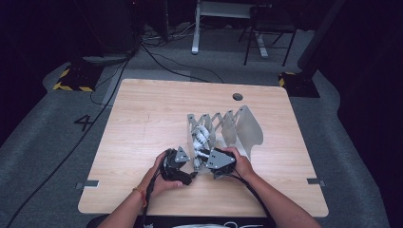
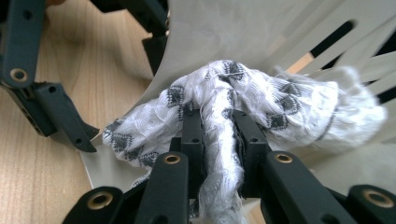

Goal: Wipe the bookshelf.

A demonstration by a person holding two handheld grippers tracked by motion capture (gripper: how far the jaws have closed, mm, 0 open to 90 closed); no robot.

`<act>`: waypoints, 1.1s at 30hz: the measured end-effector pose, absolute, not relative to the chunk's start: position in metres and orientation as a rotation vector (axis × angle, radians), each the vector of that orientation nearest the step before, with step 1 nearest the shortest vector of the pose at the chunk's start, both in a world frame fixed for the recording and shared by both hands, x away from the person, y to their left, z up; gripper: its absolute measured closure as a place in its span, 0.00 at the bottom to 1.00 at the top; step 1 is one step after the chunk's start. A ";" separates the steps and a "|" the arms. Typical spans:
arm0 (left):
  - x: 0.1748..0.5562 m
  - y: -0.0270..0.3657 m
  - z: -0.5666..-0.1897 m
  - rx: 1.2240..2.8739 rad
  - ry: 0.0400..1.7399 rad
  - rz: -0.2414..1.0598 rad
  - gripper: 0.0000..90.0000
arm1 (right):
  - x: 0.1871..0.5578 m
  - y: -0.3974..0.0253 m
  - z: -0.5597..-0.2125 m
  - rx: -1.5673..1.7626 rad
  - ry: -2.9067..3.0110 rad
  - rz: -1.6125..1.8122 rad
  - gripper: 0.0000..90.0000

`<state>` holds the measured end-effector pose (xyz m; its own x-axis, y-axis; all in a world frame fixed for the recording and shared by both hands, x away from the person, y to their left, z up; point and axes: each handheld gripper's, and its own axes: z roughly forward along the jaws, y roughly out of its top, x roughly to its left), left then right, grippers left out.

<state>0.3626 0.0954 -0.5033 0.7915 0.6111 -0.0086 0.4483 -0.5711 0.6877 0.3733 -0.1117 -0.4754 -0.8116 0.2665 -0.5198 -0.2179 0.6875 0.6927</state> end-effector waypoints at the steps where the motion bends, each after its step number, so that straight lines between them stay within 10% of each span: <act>1: 0.363 0.096 -0.503 2.278 0.777 0.300 0.15 | 0.372 -0.113 -0.473 0.037 2.282 1.055 0.86; 17: 0.363 0.095 -0.503 2.280 0.771 0.292 0.15 | 0.354 -0.146 -0.399 0.096 1.919 1.140 0.87; 33: 0.363 0.095 -0.503 2.278 0.773 0.292 0.15 | 0.354 -0.139 -0.415 0.025 2.015 1.011 0.86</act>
